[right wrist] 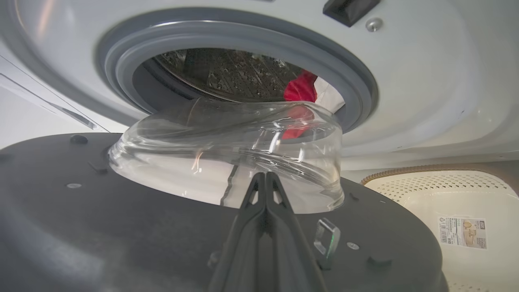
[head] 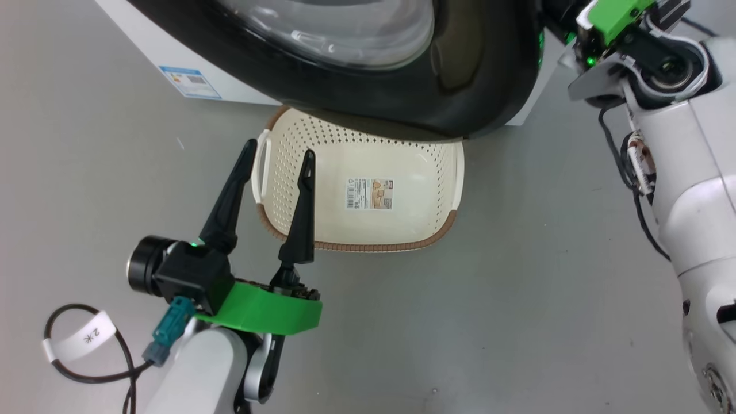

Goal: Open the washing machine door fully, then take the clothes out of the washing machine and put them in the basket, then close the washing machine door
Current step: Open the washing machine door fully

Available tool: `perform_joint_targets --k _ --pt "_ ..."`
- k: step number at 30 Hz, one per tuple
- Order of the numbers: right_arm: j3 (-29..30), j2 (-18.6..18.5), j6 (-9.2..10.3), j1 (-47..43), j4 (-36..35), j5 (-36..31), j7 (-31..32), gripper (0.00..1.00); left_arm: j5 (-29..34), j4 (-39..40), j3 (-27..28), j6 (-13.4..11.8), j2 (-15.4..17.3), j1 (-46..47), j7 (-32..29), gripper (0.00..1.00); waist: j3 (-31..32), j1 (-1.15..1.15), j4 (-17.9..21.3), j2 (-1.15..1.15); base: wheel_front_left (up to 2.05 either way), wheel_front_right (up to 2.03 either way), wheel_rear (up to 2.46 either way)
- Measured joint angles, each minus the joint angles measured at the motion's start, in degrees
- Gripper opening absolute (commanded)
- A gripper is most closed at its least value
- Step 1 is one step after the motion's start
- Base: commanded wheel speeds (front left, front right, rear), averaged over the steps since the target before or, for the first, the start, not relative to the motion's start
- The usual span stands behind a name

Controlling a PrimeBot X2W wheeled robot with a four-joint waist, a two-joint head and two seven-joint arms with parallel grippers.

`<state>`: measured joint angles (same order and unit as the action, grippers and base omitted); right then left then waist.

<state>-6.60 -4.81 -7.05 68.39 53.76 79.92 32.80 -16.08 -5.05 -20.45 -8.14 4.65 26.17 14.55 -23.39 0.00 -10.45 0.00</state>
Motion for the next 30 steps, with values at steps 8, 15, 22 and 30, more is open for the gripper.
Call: perform_joint_targets --k 8,15,22,30 --pt "-5.28 0.01 0.00 -3.97 -3.09 5.64 -0.35 0.00 -0.16 0.71 0.32 -0.73 0.91 -0.55 -0.10 1.00 2.50 0.00 1.00 0.00 0.00 0.00 0.00" --pt "-8.18 0.07 0.00 -6.26 -5.35 7.90 -1.03 0.00 -0.43 1.30 0.56 -1.12 1.82 -2.05 -0.44 1.00 4.21 0.00 1.81 0.00 0.00 0.00 0.00" --pt "-11.04 0.07 0.00 -8.65 -7.24 9.82 -1.10 0.00 -0.75 2.15 0.59 -1.69 2.14 -2.83 -0.86 1.00 5.84 0.00 2.27 0.00 0.00 0.00 0.00" --pt "-13.82 0.05 0.00 -12.46 -9.44 11.98 -1.11 0.00 -1.20 2.90 0.55 -2.67 2.93 -5.22 -1.91 1.00 8.42 0.00 2.08 0.00 0.00 0.00 0.00"
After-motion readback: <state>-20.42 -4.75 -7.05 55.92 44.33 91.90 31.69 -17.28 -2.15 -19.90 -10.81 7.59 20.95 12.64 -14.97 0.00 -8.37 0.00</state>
